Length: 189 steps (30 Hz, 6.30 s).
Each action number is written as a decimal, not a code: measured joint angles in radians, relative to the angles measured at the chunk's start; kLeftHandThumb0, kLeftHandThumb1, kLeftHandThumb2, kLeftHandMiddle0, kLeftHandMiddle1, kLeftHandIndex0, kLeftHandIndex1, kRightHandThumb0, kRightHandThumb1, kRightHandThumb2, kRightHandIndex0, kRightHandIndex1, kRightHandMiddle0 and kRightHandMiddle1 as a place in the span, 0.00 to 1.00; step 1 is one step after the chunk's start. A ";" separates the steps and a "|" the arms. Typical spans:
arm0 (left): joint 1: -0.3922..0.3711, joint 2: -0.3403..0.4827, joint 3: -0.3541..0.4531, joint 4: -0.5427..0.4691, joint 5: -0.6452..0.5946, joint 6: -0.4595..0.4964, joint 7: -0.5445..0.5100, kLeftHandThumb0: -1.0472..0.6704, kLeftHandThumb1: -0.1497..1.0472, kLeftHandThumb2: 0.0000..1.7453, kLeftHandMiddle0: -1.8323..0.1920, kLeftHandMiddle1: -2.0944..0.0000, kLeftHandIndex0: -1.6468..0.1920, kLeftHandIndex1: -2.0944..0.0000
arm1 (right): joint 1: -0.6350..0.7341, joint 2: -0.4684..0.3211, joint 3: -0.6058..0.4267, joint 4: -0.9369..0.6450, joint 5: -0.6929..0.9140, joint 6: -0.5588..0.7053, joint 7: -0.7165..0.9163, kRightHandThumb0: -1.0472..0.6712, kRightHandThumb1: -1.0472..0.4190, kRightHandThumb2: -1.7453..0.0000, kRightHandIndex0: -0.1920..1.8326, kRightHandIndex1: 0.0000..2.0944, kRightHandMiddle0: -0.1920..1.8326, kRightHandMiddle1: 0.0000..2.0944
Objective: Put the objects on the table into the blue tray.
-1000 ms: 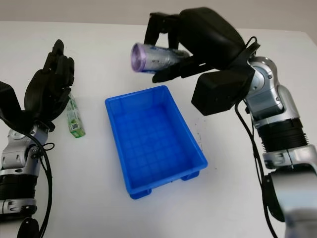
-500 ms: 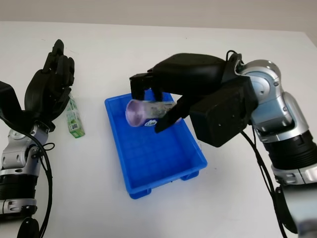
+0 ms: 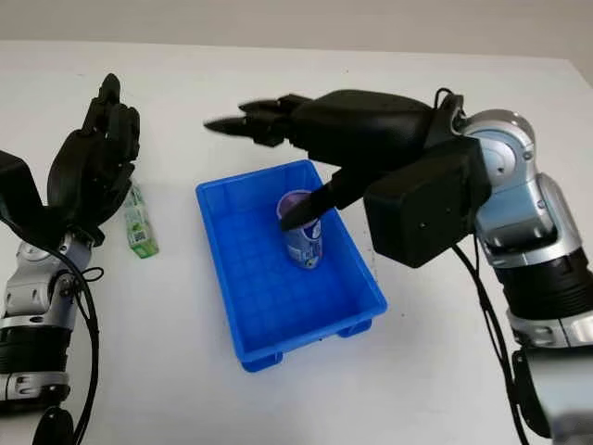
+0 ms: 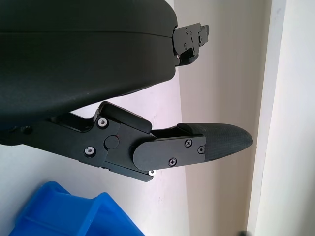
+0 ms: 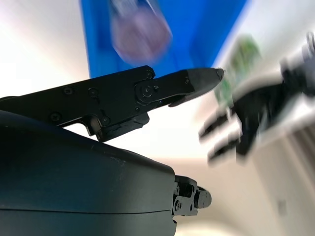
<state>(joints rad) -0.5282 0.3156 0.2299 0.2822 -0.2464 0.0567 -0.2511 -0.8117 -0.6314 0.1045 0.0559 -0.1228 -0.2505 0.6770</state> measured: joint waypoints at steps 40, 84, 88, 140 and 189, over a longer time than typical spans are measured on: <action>0.000 0.004 0.004 0.007 -0.002 -0.005 -0.014 0.13 1.00 0.30 1.00 0.99 1.00 0.99 | 0.179 0.307 -0.338 0.340 0.323 0.435 -0.505 0.20 0.00 0.50 0.00 0.00 0.00 0.00; -0.304 0.735 -0.391 0.039 0.658 -0.621 -0.663 0.36 0.81 0.04 0.90 0.97 0.88 0.96 | 0.170 0.307 -0.359 0.320 0.375 0.464 -0.496 0.21 0.00 0.49 0.00 0.00 0.00 0.00; -0.274 0.733 -0.407 0.078 0.675 -0.676 -0.628 0.35 0.81 0.03 0.88 0.96 0.87 0.96 | 0.170 0.307 -0.359 0.320 0.375 0.464 -0.493 0.22 0.00 0.49 0.00 0.00 0.00 0.00; -0.402 0.690 -0.794 0.556 1.417 -0.744 0.760 0.34 1.00 0.19 0.54 0.00 0.77 0.00 | 0.170 0.307 -0.361 0.316 0.386 0.498 -0.450 0.22 0.00 0.51 0.00 0.00 0.00 0.00; -0.289 0.497 -0.486 -0.679 0.146 0.824 -0.502 0.31 1.00 0.12 0.96 0.97 1.00 0.94 | 0.201 0.349 -0.355 0.294 0.374 0.495 -0.496 0.22 0.00 0.56 0.00 0.00 0.00 0.00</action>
<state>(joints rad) -0.8169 0.8124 -0.2565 -0.3968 -0.1004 0.8811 -0.7531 -0.6109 -0.2823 -0.2500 0.3496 0.2512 0.2447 0.1814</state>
